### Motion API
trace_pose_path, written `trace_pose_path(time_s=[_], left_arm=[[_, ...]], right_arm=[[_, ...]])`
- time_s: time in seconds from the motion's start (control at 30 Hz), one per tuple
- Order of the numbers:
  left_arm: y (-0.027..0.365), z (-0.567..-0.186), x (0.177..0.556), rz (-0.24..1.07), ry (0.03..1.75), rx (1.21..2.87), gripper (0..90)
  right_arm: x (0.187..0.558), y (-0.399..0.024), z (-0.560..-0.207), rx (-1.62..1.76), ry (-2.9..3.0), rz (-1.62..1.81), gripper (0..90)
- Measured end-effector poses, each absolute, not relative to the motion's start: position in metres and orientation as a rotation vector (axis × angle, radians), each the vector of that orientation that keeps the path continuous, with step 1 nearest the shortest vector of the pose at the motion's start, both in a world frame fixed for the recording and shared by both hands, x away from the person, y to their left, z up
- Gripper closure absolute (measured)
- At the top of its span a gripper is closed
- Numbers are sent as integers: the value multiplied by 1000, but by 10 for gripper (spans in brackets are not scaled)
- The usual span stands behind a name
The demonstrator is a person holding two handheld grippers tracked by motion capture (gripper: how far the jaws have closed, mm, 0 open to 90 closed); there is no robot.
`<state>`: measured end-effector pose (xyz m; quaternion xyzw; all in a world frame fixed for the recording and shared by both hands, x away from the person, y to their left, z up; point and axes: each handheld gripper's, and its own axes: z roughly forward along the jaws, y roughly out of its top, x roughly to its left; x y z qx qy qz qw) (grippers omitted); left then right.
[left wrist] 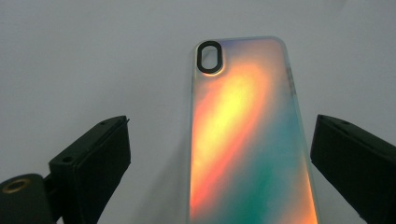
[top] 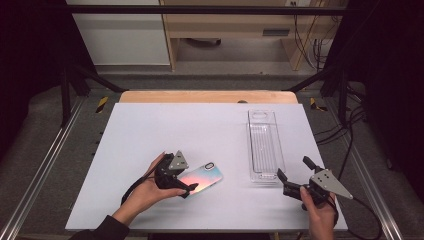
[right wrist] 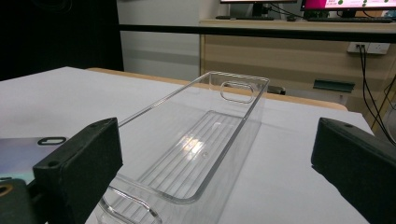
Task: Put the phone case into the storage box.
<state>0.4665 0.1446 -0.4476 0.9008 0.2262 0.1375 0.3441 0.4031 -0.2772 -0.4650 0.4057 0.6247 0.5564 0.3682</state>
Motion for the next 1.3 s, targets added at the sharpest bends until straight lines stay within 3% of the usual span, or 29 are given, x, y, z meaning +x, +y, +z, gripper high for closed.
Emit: trace_pose_path(time_s=[1.3], left_arm=[[141, -472, 464, 249, 572, 2476, 44]], right_arm=[[403, -277, -465, 1044, 1609, 1427, 23]])
